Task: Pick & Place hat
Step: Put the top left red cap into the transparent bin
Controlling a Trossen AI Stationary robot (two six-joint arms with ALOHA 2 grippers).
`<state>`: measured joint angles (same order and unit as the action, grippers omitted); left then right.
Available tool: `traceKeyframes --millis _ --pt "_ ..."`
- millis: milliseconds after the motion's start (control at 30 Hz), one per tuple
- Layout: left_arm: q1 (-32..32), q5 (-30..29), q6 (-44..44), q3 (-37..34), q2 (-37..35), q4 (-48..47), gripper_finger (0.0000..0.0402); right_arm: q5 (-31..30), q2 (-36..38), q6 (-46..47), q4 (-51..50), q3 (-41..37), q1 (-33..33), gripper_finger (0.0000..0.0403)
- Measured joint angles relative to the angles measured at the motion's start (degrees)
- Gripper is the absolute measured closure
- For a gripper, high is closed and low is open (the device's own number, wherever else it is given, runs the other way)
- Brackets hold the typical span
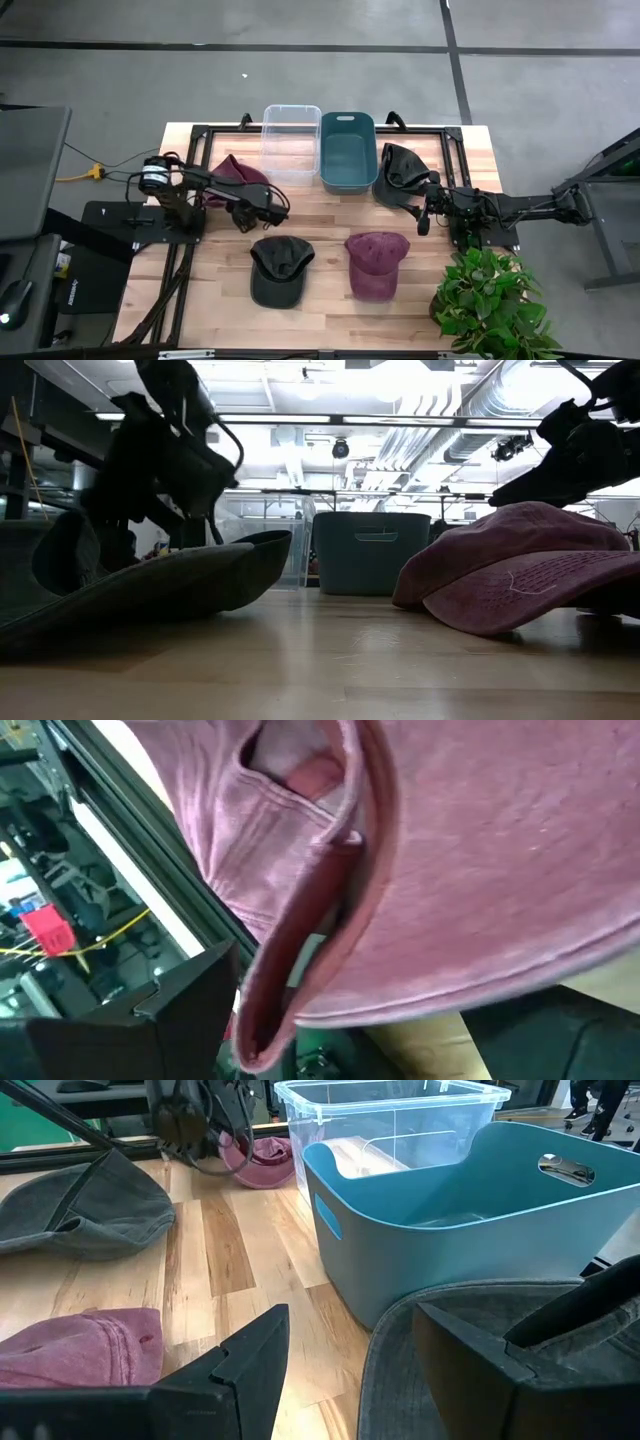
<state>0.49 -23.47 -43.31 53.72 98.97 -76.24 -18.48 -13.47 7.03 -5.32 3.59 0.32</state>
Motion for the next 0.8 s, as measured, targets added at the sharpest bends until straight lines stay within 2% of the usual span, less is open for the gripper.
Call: traceKeyframes --millis 133,400,600,800 --pt "0.00 -0.79 0.64 -2.23 -5.15 0.17 0.0063 0.00 0.00 0.00 0.00 0.01 0.00 0.0194" --pt "4.10 2.61 3.55 -3.70 -12.08 2.00 0.0063 -0.02 0.00 0.00 0.02 0.01 0.00 0.0194" --pt "10.07 7.73 5.94 -3.78 -12.74 3.49 0.0063 -0.02 0.00 -0.02 0.02 0.01 0.00 0.0194" --pt "13.10 9.43 7.54 -5.11 -12.71 5.35 0.0063 -0.01 0.00 -0.02 0.02 0.01 0.00 0.0194"
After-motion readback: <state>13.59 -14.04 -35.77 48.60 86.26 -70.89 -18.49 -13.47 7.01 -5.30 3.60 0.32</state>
